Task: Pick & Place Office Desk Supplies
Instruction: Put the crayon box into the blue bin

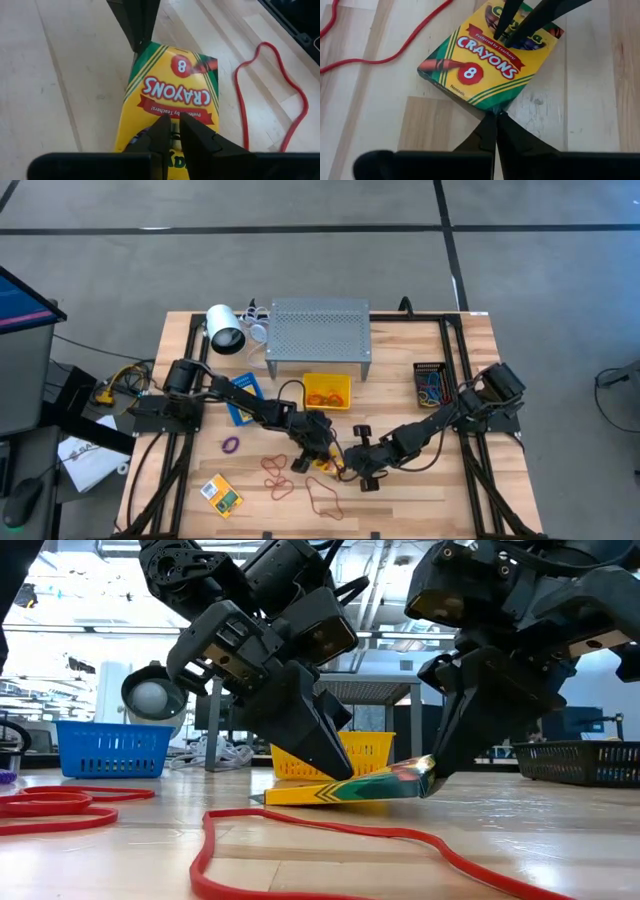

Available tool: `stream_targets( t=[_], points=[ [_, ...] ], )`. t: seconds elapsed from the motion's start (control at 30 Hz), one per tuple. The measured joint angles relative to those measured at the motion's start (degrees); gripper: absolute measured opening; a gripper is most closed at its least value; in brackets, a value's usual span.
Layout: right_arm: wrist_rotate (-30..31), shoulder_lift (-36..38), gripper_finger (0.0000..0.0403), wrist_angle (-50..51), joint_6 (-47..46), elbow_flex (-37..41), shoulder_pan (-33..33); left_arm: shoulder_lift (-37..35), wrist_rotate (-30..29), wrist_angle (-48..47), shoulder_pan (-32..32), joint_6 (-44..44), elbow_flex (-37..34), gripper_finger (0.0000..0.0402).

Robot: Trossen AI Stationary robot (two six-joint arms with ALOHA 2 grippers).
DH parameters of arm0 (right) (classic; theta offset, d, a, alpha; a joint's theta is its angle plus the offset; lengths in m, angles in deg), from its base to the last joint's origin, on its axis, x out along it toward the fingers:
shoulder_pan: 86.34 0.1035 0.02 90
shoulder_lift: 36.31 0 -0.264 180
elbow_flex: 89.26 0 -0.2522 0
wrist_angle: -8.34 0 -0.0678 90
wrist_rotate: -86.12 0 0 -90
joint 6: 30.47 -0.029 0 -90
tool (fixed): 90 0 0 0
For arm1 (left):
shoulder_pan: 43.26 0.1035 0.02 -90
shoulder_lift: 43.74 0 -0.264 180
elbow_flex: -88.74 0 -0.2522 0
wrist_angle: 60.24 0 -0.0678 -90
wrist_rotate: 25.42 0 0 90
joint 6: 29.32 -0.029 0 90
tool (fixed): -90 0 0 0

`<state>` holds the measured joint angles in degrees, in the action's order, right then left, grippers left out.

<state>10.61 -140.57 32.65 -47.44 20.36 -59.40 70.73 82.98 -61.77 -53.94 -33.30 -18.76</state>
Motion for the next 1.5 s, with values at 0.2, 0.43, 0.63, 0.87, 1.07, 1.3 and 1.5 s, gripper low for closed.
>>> stream_targets(
  t=[0.2, 0.43, 0.63, 0.87, 1.07, 1.3, 1.5],
  points=[
    [-0.04, 0.08, 0.0, 0.34, -1.05, -0.13, 0.98, -1.94, -0.47, -1.52, 0.48, 1.79, 0.07, 0.0048],
    [-0.09, 0.08, 0.0, 1.52, -1.06, -0.13, 1.03, -9.92, -0.49, -9.81, 1.83, 8.62, 0.04, 0.0071],
    [1.66, 1.29, 0.0, 7.0, -0.62, -2.44, 1.46, -12.56, 0.07, -10.98, 1.01, 10.48, -1.4, 0.0078],
    [2.98, 3.67, 0.0, 8.51, 0.29, -3.4, 1.91, -16.71, -0.04, -11.78, 1.73, 12.26, -3.37, 0.0079],
    [5.59, 7.06, 0.0, 10.3, 1.05, -3.39, 0.97, -25.25, -1.62, -12.87, 1.73, 13.75, -5.97, 0.0078],
    [6.37, 10.63, 0.0, 9.09, 8.05, -4.45, -4.92, -35.11, -6.04, -12.39, 0.21, 15.53, -9.43, 0.0077],
    [0.28, 9.37, 0.0, 4.7, 18.48, -10.47, -12.78, -45.14, -14.85, -13.71, -2.39, 14.93, -10.4, 0.0076]
  ],
)
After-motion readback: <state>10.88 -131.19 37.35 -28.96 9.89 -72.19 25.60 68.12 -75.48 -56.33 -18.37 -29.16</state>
